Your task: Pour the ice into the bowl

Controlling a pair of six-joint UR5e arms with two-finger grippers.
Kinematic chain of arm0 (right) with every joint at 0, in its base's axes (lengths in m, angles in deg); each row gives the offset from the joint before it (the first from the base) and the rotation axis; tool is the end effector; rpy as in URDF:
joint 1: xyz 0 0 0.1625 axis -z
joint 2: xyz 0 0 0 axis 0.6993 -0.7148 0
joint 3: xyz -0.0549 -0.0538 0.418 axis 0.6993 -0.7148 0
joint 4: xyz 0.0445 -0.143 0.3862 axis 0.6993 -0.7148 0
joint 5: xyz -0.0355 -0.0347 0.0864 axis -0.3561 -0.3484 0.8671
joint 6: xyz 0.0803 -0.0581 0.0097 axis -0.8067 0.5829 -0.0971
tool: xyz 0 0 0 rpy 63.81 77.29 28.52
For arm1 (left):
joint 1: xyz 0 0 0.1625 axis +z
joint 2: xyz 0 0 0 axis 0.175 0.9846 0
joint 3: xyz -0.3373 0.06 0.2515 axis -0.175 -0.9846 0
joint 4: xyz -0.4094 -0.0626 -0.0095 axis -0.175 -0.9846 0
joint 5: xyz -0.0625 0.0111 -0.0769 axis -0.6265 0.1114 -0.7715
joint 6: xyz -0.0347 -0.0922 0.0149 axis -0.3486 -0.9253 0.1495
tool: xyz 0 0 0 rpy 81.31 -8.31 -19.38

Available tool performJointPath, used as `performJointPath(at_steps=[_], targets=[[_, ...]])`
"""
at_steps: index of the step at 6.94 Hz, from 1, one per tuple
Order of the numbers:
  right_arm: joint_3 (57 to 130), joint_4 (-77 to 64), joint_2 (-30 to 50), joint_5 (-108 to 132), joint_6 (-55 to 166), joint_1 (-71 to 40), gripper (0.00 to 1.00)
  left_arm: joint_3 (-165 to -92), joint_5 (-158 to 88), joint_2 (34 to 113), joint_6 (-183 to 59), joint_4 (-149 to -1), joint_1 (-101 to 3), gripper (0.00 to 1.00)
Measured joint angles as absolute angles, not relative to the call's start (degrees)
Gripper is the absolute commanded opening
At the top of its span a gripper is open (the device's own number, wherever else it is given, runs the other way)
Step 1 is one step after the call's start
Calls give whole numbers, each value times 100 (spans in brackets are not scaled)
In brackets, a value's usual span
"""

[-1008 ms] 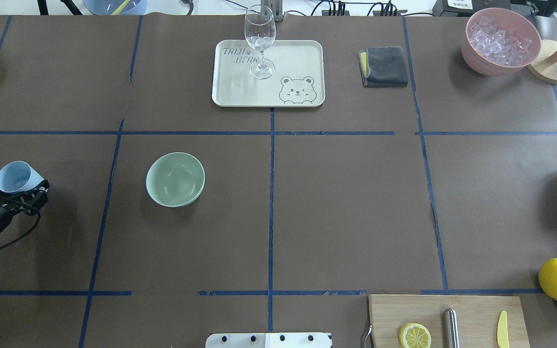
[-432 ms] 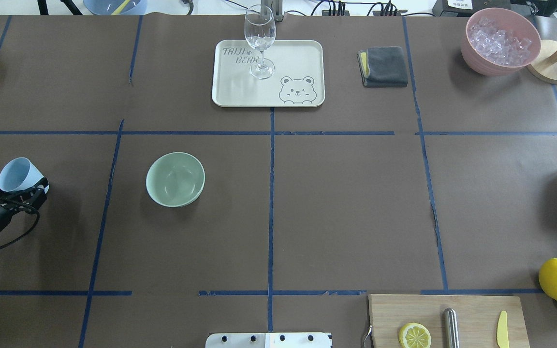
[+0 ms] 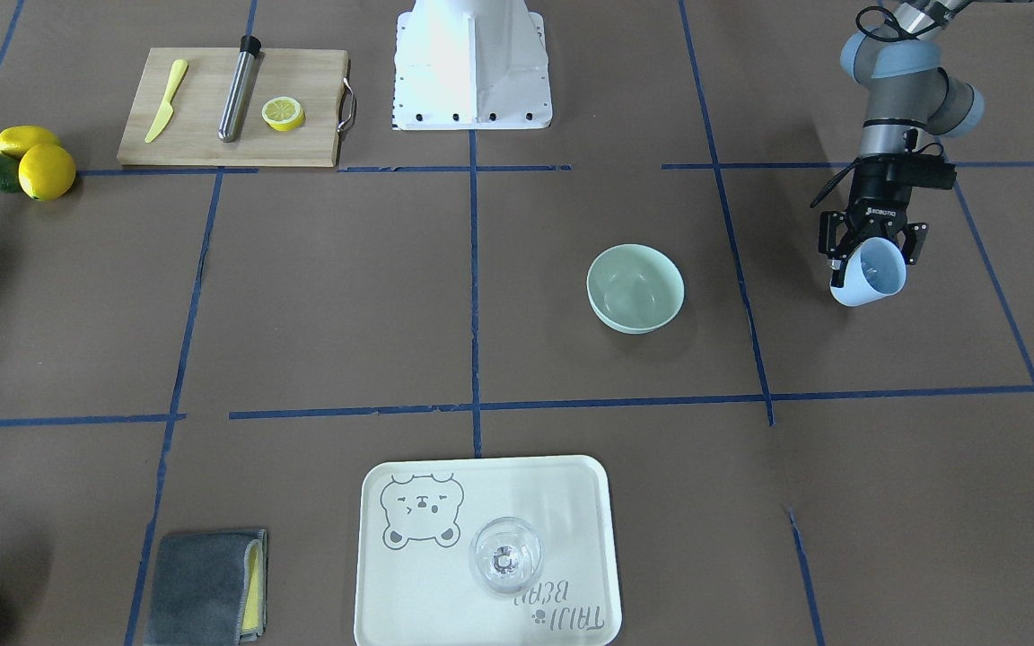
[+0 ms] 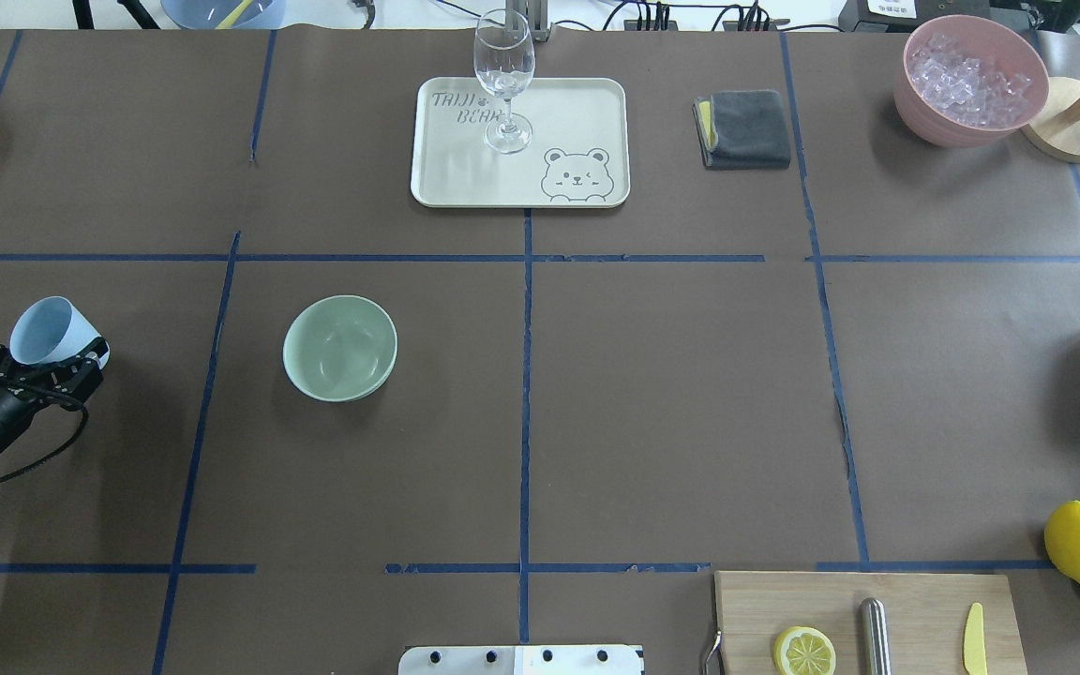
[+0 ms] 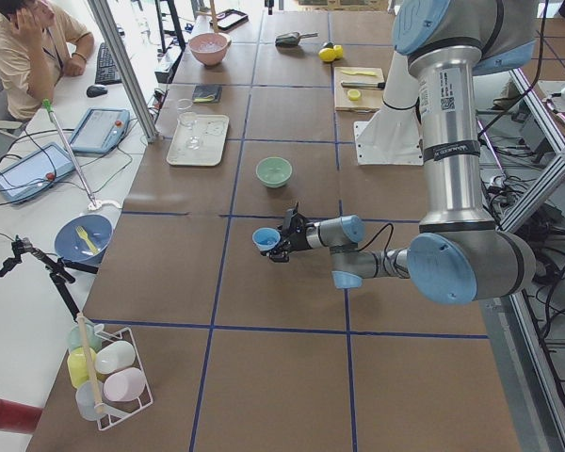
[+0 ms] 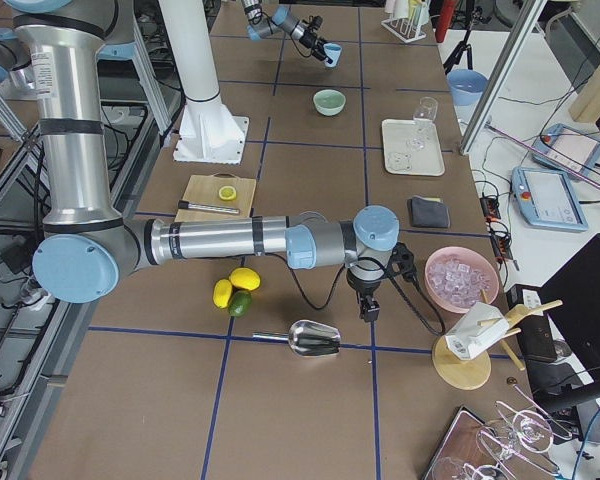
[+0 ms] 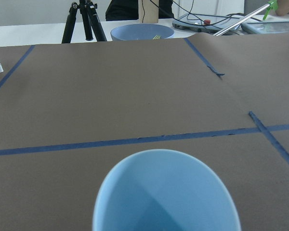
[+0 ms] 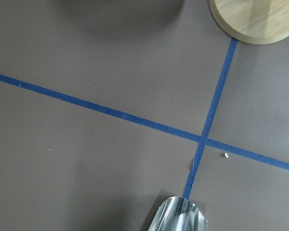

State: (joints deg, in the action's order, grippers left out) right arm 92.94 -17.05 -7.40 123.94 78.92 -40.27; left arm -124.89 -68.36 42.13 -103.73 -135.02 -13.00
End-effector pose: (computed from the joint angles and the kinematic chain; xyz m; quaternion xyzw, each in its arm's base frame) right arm 0.0138 -0.5252 0.6039 0.0724 -0.3822 -0.1260 0.9126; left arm 0.2963 -0.3335 0.6073 0.4799 0.3747 -0.1067 0.7860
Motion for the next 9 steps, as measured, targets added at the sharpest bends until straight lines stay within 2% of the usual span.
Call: performJointPath(at_steps=[3,7,9], targets=[[9288,-1705,-746,12394,7901,-4027,100,-12964,-7377,4312,-9326,-13553,-1555,0],[9300,-1705,-812,12394,7947,-4041,100,-13054,-7636,4760,-8776,-13497,-1715,0],[9412,-1705,-961,12394,7936,-4054,100,-13107,-7433,5009,-8108,-12973,-1705,0]])
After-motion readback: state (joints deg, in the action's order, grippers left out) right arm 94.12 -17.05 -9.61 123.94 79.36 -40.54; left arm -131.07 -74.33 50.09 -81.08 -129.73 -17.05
